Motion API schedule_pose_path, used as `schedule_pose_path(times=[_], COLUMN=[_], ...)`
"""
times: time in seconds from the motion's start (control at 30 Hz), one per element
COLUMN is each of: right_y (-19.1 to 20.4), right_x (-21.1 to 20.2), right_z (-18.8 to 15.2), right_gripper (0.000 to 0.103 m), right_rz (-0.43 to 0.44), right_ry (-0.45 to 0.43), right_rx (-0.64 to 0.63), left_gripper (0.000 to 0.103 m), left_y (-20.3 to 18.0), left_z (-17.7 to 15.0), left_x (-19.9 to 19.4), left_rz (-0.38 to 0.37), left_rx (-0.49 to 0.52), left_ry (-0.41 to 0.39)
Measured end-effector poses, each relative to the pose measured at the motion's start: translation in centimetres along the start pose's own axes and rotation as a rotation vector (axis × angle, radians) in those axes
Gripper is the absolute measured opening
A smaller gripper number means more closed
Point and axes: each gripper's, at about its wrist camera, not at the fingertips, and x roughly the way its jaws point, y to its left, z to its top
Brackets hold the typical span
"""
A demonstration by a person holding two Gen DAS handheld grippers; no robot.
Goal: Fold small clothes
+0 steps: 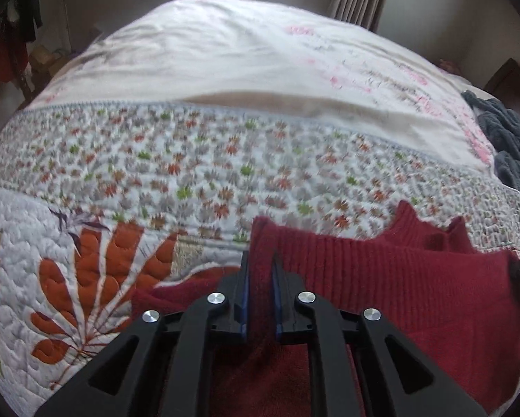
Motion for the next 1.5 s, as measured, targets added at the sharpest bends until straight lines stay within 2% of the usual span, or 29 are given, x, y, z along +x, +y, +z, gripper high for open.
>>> schedule_pose_path(times=[0.1, 0.13, 0.2, 0.23, 0.27, 0.33, 0.4, 0.47, 0.6, 0.7, 0.77, 0.8, 0.87, 1.03, 1.13, 1.23, 1.3, 1.5], right_y=[-0.2, -0.2, -0.6, -1.1, -1.4, -2.2, -3.0, -3.7, -4.5, -5.0, -4.9, -4.7, -4.4, -5.2, -5.8, -6.2, -6.8, -7.1], right_x=[-0.3, -0.8, -3.0, -4.5, -5.4, -7.6, -9.8, -11.0, -11.0, -10.0, -9.4, -9.4, -9.5, -11.3, -11.0, -9.3, -8.3, -7.4], right_z=[0.1, -0.1, -0.5, -1.1, -1.4, -3.1, -5.6, -8.4, -13.8, -16.5, -17.6, -17.8, -17.8, -17.5, -18.2, -19.4, -19.7, -19.6], right_gripper=[0.018, 0.025, 0.032, 0.040, 0.043, 0.043, 0.043, 0.044, 0.044, 0.041, 0.027, 0.026, 0.007, 0.005, 0.005, 0.005, 0.005, 0.005], right_rz=[0.014, 0.024, 0.051, 0.068, 0.079, 0.118, 0.156, 0.202, 0.215, 0.214, 0.243, 0.245, 0.231, 0.256, 0.224, 0.197, 0.210, 0.221], right_ry=[0.010, 0.005, -0.036, -0.058, -0.069, -0.086, -0.087, -0.063, 0.001, 0.046, 0.075, 0.075, 0.079, 0.063, 0.087, 0.121, 0.127, 0.135], right_rx=[0.014, 0.019, 0.027, 0.031, 0.033, 0.023, 0.009, -0.003, -0.027, -0.022, -0.010, -0.010, -0.020, 0.018, 0.020, 0.033, 0.065, 0.088], left_gripper=[0.020, 0.022, 0.025, 0.026, 0.028, 0.032, 0.034, 0.036, 0.038, 0.041, 0.041, 0.041, 0.041, 0.041, 0.040, 0.039, 0.035, 0.035], left_y=[0.9, 1.4, 2.6, 3.4, 3.9, 4.7, 4.9, 4.8, 3.5, 2.2, 1.5, 1.1, 0.6, 0.2, 0.3, 0.6, 0.8, 0.9], left_z=[-0.2, -0.2, -0.3, -0.5, -0.7, -1.6, -3.4, -5.4, -10.1, -12.8, -14.1, -14.5, -14.9, -15.2, -15.6, -16.2, -16.6, -16.9], left_x=[-0.3, -0.7, -2.7, -4.5, -5.7, -8.5, -11.0, -12.6, -14.0, -14.5, -14.1, -13.7, -13.3, -12.0, -11.1, -10.6, -10.4, -10.4], left_rz=[-0.026, -0.034, -0.052, -0.055, -0.049, -0.040, -0.041, -0.073, -0.117, -0.134, -0.115, -0.114, -0.111, -0.088, -0.072, -0.067, -0.060, -0.071], left_rx=[-0.046, -0.069, -0.117, -0.137, -0.144, -0.140, -0.108, -0.079, -0.043, -0.025, -0.005, 0.000, 0.008, 0.038, 0.051, 0.064, 0.066, 0.057], left_ry=[0.011, 0.015, -0.025, -0.072, -0.101, -0.153, -0.168, -0.156, -0.117, -0.097, -0.073, -0.057, -0.037, 0.018, 0.057, 0.064, 0.056, 0.050])
